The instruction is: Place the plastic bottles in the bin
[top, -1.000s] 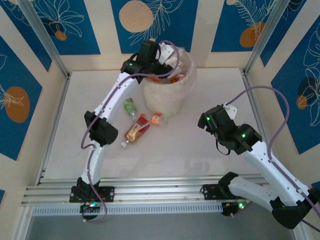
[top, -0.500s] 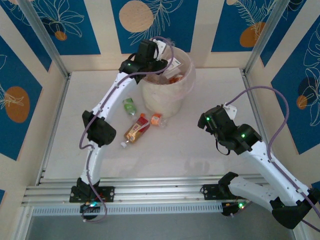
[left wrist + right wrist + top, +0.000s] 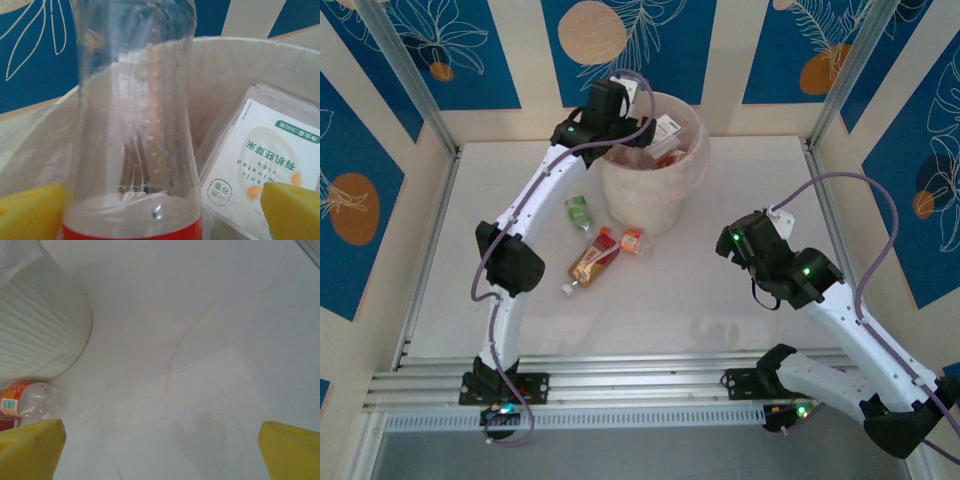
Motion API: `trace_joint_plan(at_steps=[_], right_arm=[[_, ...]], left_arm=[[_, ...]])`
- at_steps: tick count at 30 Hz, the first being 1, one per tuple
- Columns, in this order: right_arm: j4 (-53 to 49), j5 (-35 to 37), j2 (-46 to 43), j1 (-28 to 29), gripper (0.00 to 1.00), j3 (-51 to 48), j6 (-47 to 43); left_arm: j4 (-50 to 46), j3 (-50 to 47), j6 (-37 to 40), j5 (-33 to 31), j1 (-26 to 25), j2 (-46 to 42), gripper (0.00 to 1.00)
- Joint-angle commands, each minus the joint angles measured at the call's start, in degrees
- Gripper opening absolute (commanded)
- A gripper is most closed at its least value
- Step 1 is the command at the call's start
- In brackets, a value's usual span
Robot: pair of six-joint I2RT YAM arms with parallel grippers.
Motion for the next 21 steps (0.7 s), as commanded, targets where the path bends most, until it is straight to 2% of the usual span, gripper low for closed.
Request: trace_joint_plan(at_steps=[1,13,17,21], right_arm=[[1.0,0.3,-0.6,-0.3,0.99,-1.1,0.8],[3.6,-1.0,-0.6,-0.4,0.99,-0.2,-4.3],[6.0,-3.7,-0.5,0.0,0.99,-0.4,-7.5],[7.7,-5.4,0.0,1.0,0.99,-1.2,-9.6]], left_arm=[[1.0,0.1,-1.7,1.7,1.0,-4.9,0.99],[-0.8,-2.9,-3.7,-2.4,1.0,-13.5,1.00],[2.2,-13.6,-3.7,-5.3,1.0,-22.4,0.99],[5.8,-31.3,-3.1,-8.3,1.0,-35.3,0.99]])
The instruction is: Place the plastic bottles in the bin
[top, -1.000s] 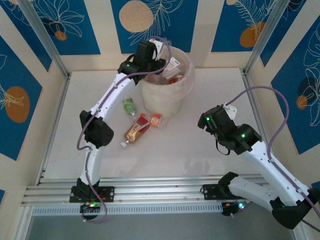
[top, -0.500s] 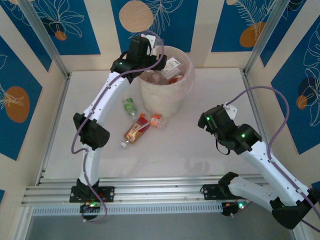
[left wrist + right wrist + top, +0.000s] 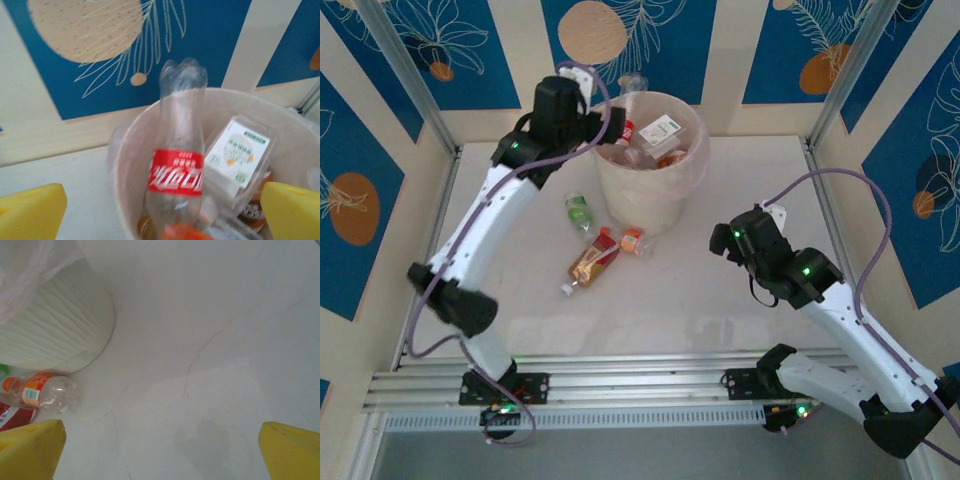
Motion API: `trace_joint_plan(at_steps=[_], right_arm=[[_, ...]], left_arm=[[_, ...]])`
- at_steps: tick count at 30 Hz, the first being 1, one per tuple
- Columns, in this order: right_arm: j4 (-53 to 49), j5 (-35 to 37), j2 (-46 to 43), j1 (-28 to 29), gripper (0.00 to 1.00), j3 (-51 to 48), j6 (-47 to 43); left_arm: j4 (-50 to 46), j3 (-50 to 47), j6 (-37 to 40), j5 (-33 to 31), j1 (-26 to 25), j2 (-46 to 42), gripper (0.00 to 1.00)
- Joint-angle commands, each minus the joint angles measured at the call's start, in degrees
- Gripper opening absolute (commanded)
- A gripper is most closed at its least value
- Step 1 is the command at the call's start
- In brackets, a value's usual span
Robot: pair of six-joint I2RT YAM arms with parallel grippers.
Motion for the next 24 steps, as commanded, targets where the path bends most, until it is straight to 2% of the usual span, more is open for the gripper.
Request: trace_joint_plan(at_steps=[1,6,11,17,24], right_arm=[[3.1,-2.4,0.3,1.1,0.99,-1.4,-3.2],[4.4,-2.7,3.2,3.3,0.99,-1.8,-3.8],[5.1,-2.9,6.2,4.0,0.99,-0.8,-3.3],[4.7,-2.8,7.4,4.6,0.99,-0.3,-2.4],[3.0,-1.3,6.6,4.6,0.99,-0.1,-1.7]], left_arm=[[3.6,-13.1,-0.3,-4.7,0.7,-10.9,1.00],[3.8,-34.2,-6.6,-9.3,1.7,-24.6,0.99],[2.2,-44.5,-12.8,-6.9,6.1,-26.8,0.99],[8.7,-49.0,-19.3,0.7,11.8,-18.8,0.99],[13.3,-43.3,-22.2,6.9,12.8,-2.6,0.99]])
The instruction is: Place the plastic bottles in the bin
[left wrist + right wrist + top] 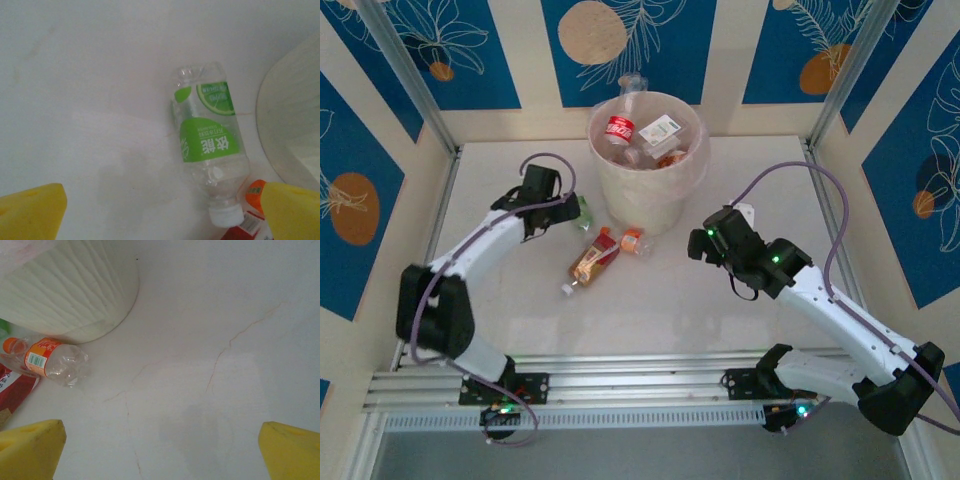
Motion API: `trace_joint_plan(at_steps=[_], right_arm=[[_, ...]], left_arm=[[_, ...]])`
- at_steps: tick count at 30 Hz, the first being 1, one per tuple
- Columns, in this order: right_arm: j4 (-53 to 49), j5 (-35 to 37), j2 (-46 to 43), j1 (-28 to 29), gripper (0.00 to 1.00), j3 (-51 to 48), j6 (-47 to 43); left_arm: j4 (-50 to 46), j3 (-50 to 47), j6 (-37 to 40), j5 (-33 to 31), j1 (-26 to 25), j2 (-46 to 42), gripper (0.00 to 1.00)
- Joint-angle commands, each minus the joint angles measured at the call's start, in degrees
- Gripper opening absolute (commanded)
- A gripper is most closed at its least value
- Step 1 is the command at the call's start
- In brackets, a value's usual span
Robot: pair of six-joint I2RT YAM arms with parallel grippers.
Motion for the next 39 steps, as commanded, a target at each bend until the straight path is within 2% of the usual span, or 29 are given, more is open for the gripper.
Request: trace_joint_plan(at_steps=[1,8,17,27,31,39], right_arm=[[-1.2,1.4,-1.0,0.3,0.99,0.9,0.9],[-1.4,1.8,-1.8,0.3,0.99,0.8,1.1],[-1.1,2.3,-1.9,0.3,0.99,0.2,1.1],[3.9,-0.9,1.6,-0.8,0.99,-1.1,-0.7],[3.7,-0.8,2.0,-0.9,0.99,-1.0,-0.4],[2.5,-0.5,-0.6,-1.0,0.99,-1.5,0.4]], left_arm=[[4.1,4.7,-2.9,4.7,0.4,5.8,1.00],[1.7,14.4,-4.3,2.3,0.6,17.8,1.00],[-2.0,23.1,-5.0,2.5,1.0,27.7,0.99],[-1.2,19.7,-6.4,2.5,1.2,28.8,0.83],[-0.5,17.6,-6.4,2.4,1.4,28.0,0.67],[1.3,12.9,-6.2,1.2,2.5,23.0,0.47]])
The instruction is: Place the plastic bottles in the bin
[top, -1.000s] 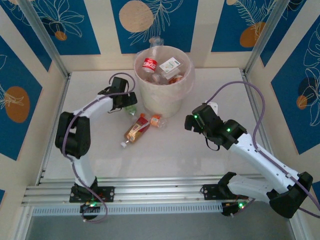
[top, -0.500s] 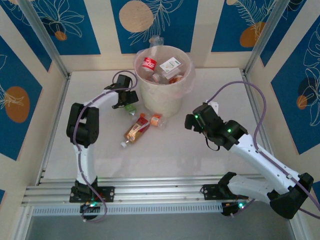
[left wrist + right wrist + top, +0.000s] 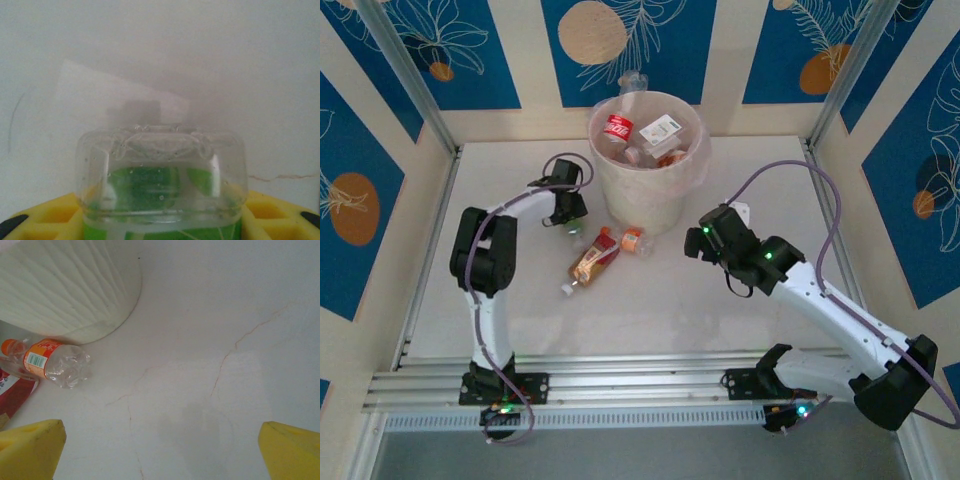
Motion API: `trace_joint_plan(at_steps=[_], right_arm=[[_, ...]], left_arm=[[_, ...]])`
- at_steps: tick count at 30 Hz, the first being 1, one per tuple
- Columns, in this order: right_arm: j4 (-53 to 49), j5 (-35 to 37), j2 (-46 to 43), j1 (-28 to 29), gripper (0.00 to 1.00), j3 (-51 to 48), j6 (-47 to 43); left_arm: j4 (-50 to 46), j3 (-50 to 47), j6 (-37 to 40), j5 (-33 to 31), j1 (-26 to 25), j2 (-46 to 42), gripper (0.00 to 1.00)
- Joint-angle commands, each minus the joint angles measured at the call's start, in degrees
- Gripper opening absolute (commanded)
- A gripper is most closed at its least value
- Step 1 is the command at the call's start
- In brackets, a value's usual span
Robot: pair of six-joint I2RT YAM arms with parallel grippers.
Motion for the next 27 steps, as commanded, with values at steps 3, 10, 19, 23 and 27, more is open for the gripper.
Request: trace_joint_plan(at_steps=[3,10,19,23,27], right_arm=[[-0.7,0.3,-3.5,-0.4,0.99,-0.8,0.9],[-1.6,2.2,-7.4,-0.4,0.99,-1.2,1.3],[-2.3,3.8,-9.2,-0.5,0.99,-1.1,1.7],[-2.1,3.1,-9.1,-0.4,0.99,-1.3,1.9],[-2.5,3.1,-9.2,-0.4,0.99,-1.5,2.3]], left_arm=[[-0.6,-2.8,1.2,-3.1,1.4,-7.2,0.46],[-1.1,-4.2,5.3,-8.4,1.3,-23.2,0.46],[1.8,5.3,11.9,-6.1,-5.9,-34.5,0.46],[2.6,14.3,13.2,-2.7,-9.4,-31.3,0.47],[2.5,24.6,13.6,-0.9,-12.5,-25.2,0.47]])
